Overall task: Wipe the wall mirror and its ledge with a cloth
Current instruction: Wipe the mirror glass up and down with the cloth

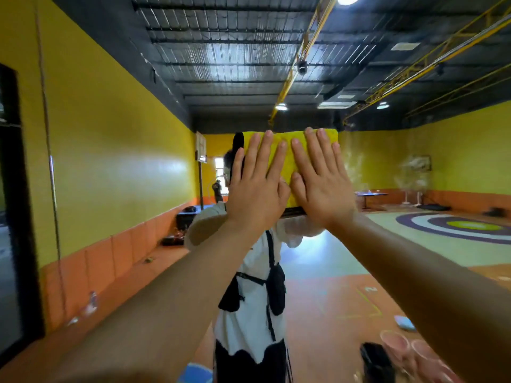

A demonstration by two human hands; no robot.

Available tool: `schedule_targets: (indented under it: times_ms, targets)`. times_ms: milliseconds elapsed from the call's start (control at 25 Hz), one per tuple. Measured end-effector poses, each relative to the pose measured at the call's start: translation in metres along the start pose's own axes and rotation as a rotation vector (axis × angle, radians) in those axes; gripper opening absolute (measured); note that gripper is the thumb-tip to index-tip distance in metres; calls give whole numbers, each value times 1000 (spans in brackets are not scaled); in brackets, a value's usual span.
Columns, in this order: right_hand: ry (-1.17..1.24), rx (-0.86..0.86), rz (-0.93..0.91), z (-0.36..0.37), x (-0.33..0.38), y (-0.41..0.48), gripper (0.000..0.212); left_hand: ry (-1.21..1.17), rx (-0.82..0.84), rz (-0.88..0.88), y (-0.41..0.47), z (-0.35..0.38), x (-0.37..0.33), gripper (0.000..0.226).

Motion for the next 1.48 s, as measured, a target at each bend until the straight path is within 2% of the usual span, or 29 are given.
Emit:
schedule_targets:
  times_ms: [640, 920, 1120, 1320, 1480]
  targets:
    - [184, 198, -29, 25, 75, -264, 59, -27, 223, -39, -273, 23, -69, 61]
    - [205, 300, -39, 38, 111, -423, 70, -69, 323, -58, -420, 34, -114, 66]
    - [219, 412, -54, 44, 147, -560, 80, -65, 461, -41, -557, 47, -146, 68]
    - [176, 484, -57, 55, 182, -680, 90, -145, 487, -32, -676, 55, -174, 81]
    - [145, 549, -48, 61, 206, -765, 88, -149, 508, -44, -760, 64, -199, 85]
Point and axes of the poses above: each hand's wrist, its own y-axis towards the middle knuckle, its own z-axis out of the palm, x = y × z, the point moved 5 cm from there along y, towards the middle knuckle, and after that the axes turned 2 degrees about z, right-handed, at the moved point
